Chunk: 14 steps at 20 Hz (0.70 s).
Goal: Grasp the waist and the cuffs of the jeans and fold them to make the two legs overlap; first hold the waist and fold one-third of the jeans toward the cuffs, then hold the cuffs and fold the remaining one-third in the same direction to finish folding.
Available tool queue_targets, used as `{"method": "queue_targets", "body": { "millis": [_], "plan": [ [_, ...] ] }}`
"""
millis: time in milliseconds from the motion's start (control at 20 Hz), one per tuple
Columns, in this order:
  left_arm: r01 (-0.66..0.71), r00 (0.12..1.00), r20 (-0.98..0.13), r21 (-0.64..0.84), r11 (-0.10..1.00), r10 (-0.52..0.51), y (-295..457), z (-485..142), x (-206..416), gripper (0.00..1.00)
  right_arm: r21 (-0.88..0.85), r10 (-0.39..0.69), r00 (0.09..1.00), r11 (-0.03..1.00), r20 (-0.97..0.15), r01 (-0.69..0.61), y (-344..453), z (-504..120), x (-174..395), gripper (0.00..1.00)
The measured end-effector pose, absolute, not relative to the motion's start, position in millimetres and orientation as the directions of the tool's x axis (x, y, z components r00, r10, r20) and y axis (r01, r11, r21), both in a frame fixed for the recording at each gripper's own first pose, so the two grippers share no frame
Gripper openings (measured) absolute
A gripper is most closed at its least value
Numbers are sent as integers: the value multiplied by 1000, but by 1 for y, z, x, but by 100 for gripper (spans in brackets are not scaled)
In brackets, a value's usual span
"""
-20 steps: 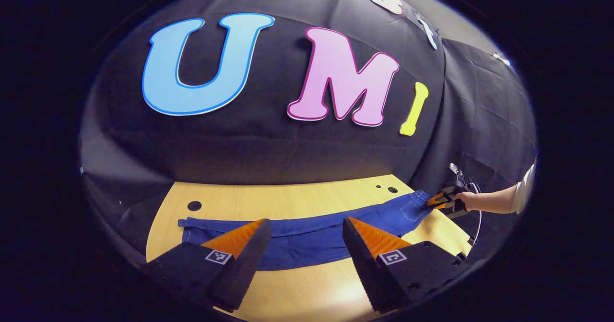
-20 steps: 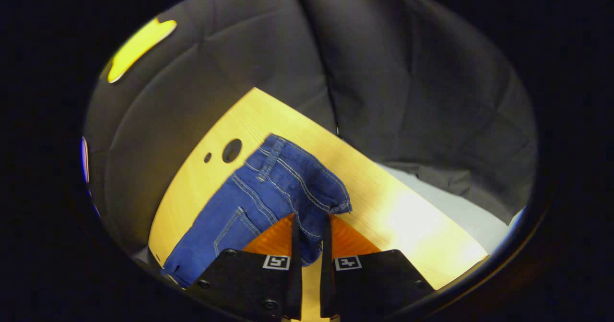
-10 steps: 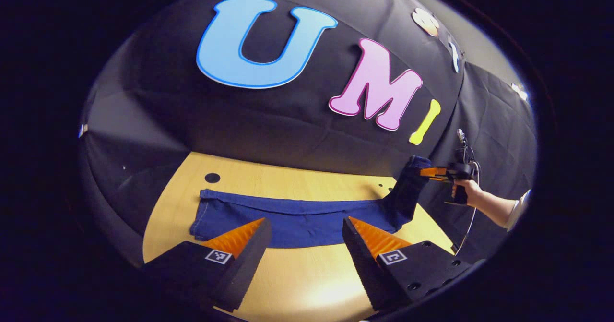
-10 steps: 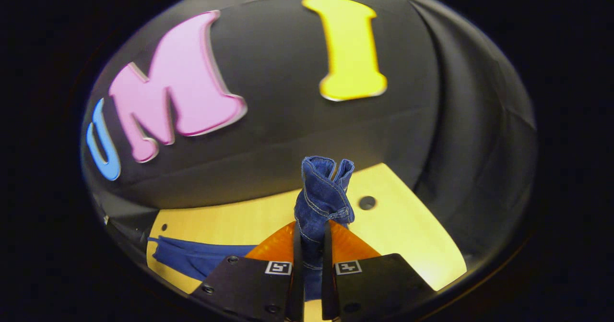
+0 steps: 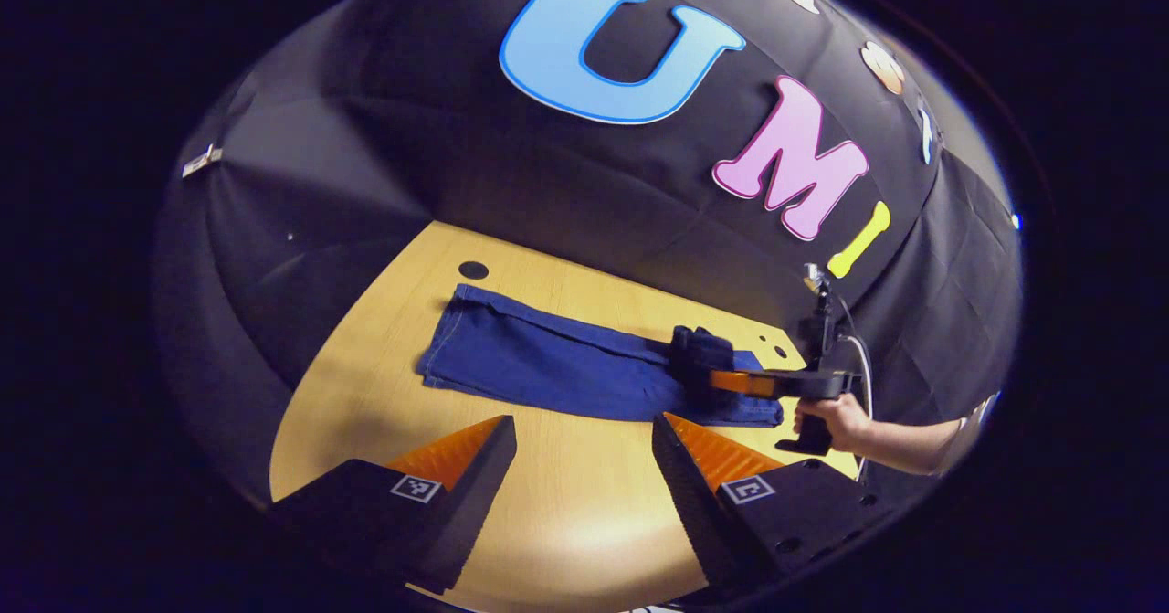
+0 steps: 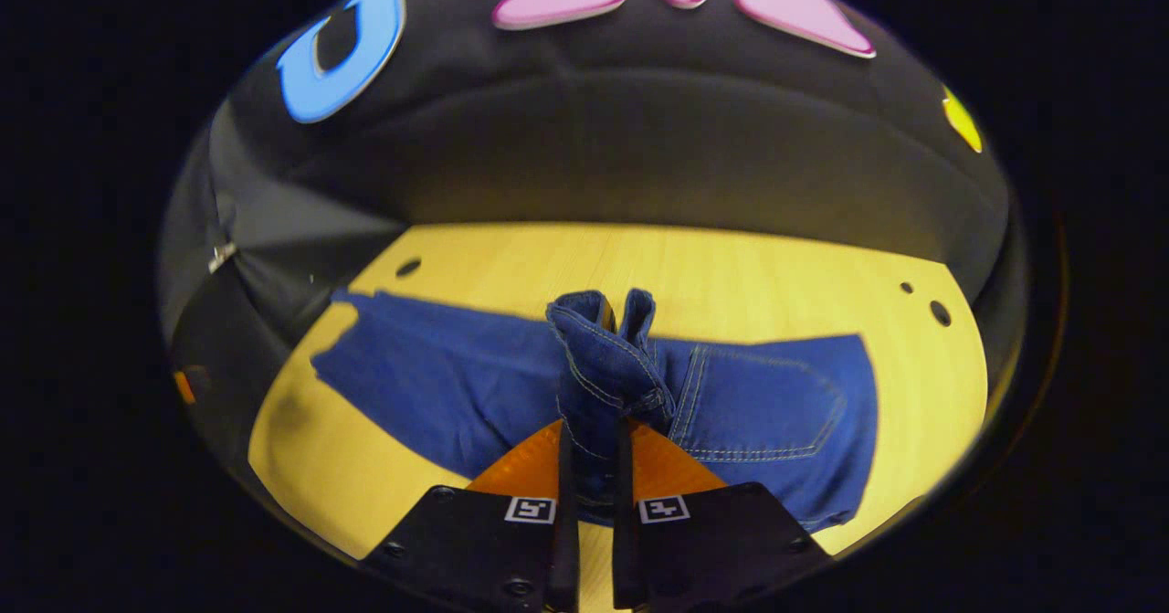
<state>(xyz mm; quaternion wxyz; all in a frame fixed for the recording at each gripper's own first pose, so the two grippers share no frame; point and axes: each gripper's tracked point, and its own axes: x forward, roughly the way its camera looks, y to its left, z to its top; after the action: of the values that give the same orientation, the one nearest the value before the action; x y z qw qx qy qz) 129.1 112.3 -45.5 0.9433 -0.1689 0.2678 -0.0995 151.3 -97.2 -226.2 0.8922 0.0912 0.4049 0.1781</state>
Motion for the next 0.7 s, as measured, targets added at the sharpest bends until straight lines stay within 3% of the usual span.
{"method": "queue_targets", "body": {
  "millis": [50,250,400,450,500,550,600,700],
  "plan": [
    [81,835,-473,-399,913,-281,110,-49,127,95,344,418,587,908,-694,-241,-101,-231,150,18],
    [34,821,-506,-419,907,-264,119,-67,138,95,507,579,524,811,-625,-291,-93,-190,127,61],
    [-11,802,-539,-443,896,-257,128,-80,169,92,546,652,521,754,-551,-366,-105,-142,107,75],
    [-34,788,-564,-440,897,-246,137,-86,183,95,537,660,532,747,-531,-391,-113,-130,100,85],
    [-65,776,-586,-444,894,-235,147,-91,197,95,531,664,536,744,-521,-406,-125,-116,88,85],
    [-102,766,-599,-471,876,-233,156,-93,216,95,536,673,529,736,-517,-413,-135,-107,76,75],
    [-153,745,-624,-503,851,-236,165,-98,233,95,541,682,524,728,-511,-420,-145,-99,64,85],
    [-263,684,-699,-501,824,-207,192,-114,265,95,514,664,541,745,-516,-424,-171,-96,51,85]
  ]
}}
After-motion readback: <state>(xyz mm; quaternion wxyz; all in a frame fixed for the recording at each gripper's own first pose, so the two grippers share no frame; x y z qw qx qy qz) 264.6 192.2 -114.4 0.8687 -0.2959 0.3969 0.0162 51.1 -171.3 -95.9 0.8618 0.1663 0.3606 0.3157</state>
